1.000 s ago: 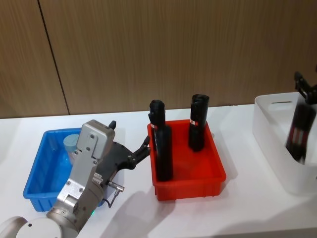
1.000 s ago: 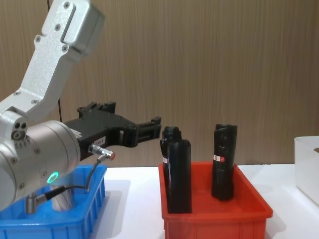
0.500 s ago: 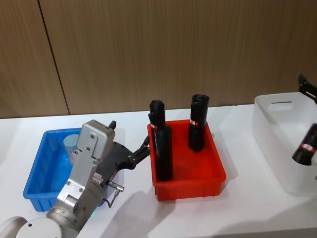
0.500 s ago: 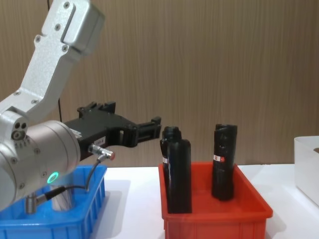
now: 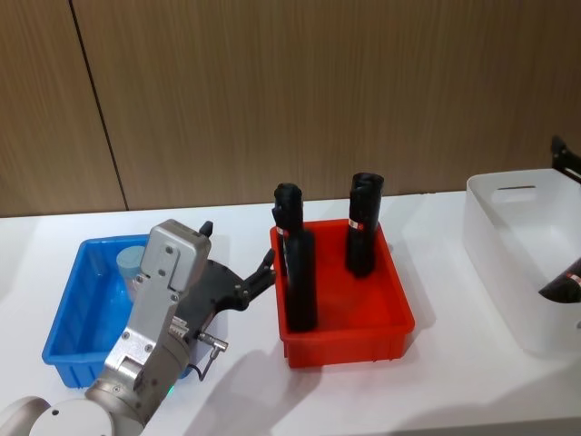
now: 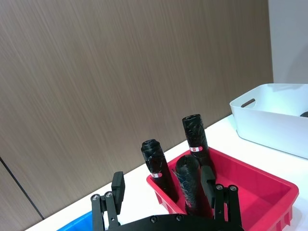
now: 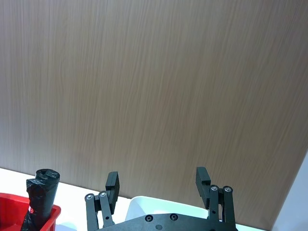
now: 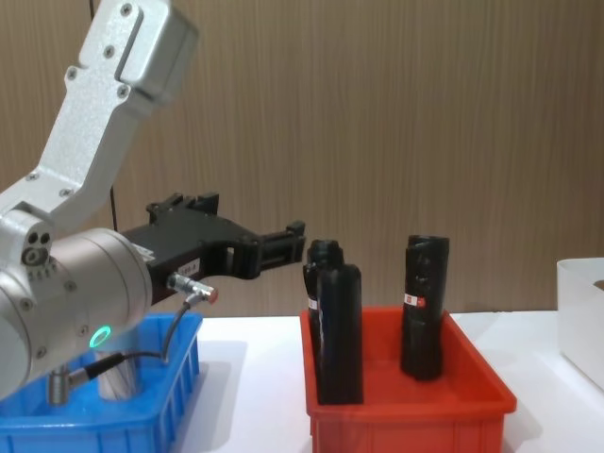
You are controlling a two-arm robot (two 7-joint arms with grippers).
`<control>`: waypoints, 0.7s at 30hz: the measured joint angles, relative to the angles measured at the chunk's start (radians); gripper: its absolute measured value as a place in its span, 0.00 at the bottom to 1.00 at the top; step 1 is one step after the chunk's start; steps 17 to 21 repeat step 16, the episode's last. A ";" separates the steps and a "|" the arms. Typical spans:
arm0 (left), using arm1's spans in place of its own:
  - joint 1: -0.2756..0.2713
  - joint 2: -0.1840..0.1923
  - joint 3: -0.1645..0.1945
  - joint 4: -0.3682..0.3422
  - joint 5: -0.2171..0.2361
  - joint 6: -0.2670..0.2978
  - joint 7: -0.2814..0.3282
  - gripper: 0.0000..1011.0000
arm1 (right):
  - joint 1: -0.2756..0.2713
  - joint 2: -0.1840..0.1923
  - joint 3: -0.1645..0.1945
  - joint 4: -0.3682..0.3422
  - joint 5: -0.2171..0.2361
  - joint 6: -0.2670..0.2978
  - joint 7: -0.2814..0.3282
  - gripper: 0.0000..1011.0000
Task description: Pick the cotton swabs from the blue box and place them into the white box.
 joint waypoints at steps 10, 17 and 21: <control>0.000 0.000 0.000 0.000 0.000 0.000 0.000 0.99 | -0.003 0.001 0.002 -0.003 0.001 -0.001 -0.001 0.99; 0.000 0.000 0.000 0.000 0.000 0.000 0.000 0.99 | -0.004 0.002 0.003 -0.004 0.001 -0.002 -0.001 0.99; 0.000 0.000 0.000 0.000 0.000 0.000 0.000 0.99 | -0.004 0.002 0.003 -0.004 0.001 -0.002 -0.001 0.99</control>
